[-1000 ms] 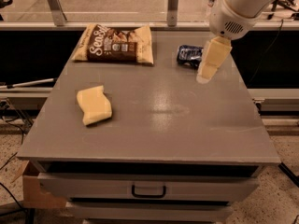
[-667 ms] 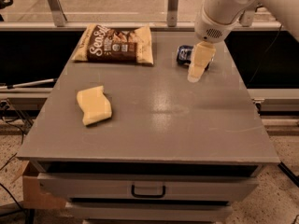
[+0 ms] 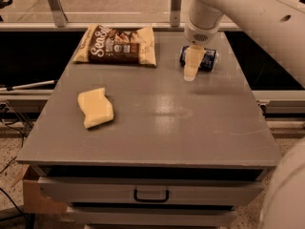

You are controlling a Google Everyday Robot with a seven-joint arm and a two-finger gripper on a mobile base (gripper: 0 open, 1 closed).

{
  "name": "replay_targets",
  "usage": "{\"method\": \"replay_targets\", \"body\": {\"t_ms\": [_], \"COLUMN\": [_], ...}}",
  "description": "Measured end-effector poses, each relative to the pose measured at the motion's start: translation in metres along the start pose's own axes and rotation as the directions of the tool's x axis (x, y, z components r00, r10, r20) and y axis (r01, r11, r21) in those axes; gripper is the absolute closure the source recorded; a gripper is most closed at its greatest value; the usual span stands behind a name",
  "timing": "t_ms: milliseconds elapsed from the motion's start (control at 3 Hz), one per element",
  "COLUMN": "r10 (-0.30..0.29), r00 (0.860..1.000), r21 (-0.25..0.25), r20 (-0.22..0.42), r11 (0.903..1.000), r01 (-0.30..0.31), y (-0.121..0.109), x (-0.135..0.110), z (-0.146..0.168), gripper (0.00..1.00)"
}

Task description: Place pepsi can upright

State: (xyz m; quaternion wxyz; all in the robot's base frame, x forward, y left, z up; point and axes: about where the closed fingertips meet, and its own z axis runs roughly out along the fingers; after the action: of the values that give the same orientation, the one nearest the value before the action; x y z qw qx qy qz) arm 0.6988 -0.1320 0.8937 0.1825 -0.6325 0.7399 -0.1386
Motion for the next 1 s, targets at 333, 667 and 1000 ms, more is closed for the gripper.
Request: {"method": "replay_targets", "body": {"t_ms": [333, 667, 1000], "r10": [0.013, 0.024, 0.043], "r00": [0.999, 0.997, 0.996], "r21": [0.012, 0.003, -0.016], "r20": [-0.049, -0.076, -0.081], "r11": [0.9998, 0.9997, 0.9989], "r01": [-0.013, -0.024, -0.045], "y": [-0.014, -0.022, -0.026], "x": [0.004, 0.005, 0.007], "z": [0.018, 0.032, 0.042], "gripper": [0.00, 0.00, 0.00]}}
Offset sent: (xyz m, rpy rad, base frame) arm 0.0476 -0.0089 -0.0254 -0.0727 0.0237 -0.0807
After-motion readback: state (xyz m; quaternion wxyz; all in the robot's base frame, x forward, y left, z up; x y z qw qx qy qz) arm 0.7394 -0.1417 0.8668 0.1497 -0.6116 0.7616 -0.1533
